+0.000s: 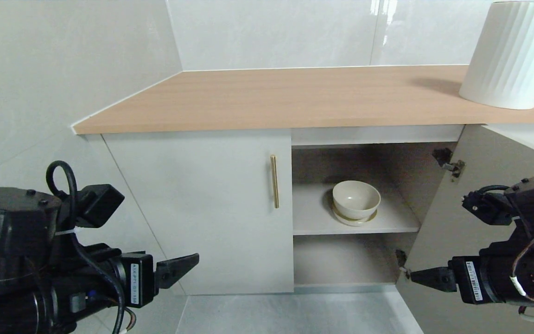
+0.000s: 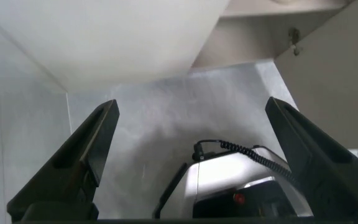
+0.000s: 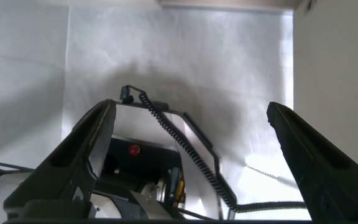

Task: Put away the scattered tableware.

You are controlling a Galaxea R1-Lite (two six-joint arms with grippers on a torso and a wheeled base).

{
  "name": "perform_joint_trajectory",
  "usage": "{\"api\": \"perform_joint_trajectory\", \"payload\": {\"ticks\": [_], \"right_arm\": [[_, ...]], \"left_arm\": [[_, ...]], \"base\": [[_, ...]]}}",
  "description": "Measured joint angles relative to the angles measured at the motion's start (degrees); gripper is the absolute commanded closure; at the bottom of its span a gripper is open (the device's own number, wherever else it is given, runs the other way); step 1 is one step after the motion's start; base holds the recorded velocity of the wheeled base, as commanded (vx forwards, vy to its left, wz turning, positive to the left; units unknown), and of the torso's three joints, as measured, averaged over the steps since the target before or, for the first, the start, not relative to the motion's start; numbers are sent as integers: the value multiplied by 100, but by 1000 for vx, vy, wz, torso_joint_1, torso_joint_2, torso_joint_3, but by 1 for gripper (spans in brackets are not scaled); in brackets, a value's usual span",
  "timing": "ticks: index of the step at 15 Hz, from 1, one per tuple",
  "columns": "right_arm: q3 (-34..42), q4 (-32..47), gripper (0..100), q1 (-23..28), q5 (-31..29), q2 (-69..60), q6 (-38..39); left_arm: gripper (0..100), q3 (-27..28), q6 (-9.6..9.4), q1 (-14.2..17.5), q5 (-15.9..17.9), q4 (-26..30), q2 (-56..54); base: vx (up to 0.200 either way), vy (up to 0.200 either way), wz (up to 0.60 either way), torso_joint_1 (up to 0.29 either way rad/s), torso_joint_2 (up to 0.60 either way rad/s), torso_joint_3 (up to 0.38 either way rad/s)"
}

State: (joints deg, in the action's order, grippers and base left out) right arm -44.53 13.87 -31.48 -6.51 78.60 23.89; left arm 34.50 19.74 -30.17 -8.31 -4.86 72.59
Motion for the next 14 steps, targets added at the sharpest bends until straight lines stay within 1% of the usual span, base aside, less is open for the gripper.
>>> {"api": "perform_joint_trajectory", "payload": {"ticks": [10,14], "right_arm": [[-20,145,0,-13,-22,-121,-26],[-34,148,0,-5,-161,-234,-39]], "left_arm": [[0,-27,2,-6,0,2,-7],[0,-57,0,-11,11,7,-13]], "base": [[-200,0,0,3,0,4],[0,0,0,0,0,0]]}}
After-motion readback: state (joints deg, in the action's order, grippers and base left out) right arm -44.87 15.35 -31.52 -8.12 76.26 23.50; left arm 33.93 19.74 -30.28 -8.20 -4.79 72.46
